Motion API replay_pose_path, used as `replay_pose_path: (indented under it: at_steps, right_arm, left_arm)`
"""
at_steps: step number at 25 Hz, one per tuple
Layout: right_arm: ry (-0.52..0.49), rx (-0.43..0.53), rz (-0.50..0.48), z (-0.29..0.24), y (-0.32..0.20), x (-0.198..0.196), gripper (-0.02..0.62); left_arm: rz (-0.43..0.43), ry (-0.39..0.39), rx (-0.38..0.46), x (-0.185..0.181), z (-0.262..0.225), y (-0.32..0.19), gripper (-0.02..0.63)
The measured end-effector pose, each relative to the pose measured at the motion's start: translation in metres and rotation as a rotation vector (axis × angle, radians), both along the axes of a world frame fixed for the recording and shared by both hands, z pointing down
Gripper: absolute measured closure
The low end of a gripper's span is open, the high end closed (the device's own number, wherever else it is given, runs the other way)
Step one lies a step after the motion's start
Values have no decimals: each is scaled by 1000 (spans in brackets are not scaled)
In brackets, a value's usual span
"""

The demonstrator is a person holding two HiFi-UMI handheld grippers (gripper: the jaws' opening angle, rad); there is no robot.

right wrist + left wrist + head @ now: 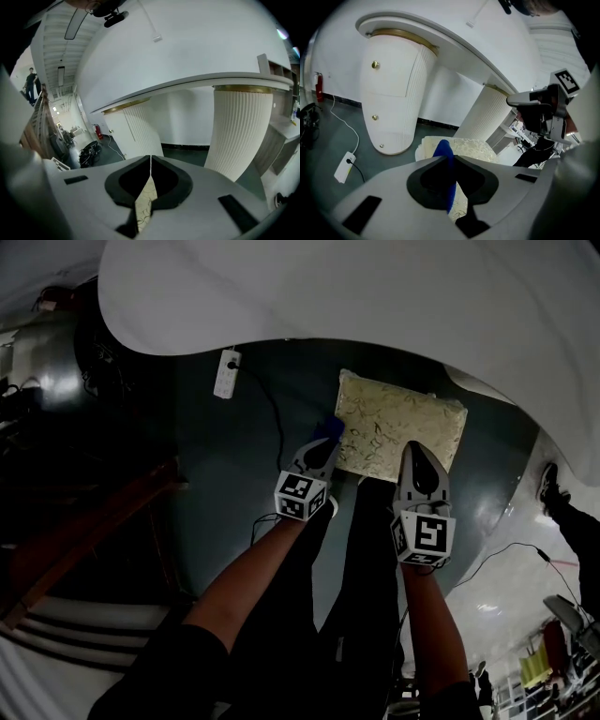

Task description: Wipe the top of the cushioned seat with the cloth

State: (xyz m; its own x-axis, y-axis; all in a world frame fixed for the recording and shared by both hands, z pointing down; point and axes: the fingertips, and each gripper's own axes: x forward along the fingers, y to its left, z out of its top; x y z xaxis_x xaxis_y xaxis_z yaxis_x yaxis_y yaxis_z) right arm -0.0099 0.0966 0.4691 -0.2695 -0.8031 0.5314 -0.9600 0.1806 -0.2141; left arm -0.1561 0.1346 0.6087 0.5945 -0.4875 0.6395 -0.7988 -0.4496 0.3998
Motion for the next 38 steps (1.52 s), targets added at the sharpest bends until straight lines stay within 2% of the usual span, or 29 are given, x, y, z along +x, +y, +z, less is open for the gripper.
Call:
replay_pose_path:
  at_steps: [3, 6, 10, 16, 20, 26, 35, 38]
  right_arm:
    - [19, 0, -43, -1, 1, 0, 557]
    - [25, -3, -60, -3, -2, 3, 557]
    - [15, -8, -48, -3, -2, 11, 557]
    - [-4, -23, -20, 8, 4, 31, 557]
    - [-9, -26, 0, 6, 8, 41, 557]
    - [-14, -35, 36, 14, 17, 70, 557]
    - [-4, -45, 99, 15, 22, 113, 557]
    - [2, -37, 120, 13, 18, 127, 557]
  left_arm:
    - [45, -11, 19, 17, 6, -1, 558]
    - [90, 5, 1, 35, 17, 5, 558]
    - [136, -11, -40, 48, 36, 24, 558]
    - [197, -57, -13, 58, 51, 28, 558]
    - [174, -60, -35, 60, 54, 26, 558]
    - [139, -114, -32, 67, 66, 30, 558]
    - [62, -78, -100, 86, 65, 25, 558]
    - [51, -77, -101, 92, 66, 26, 558]
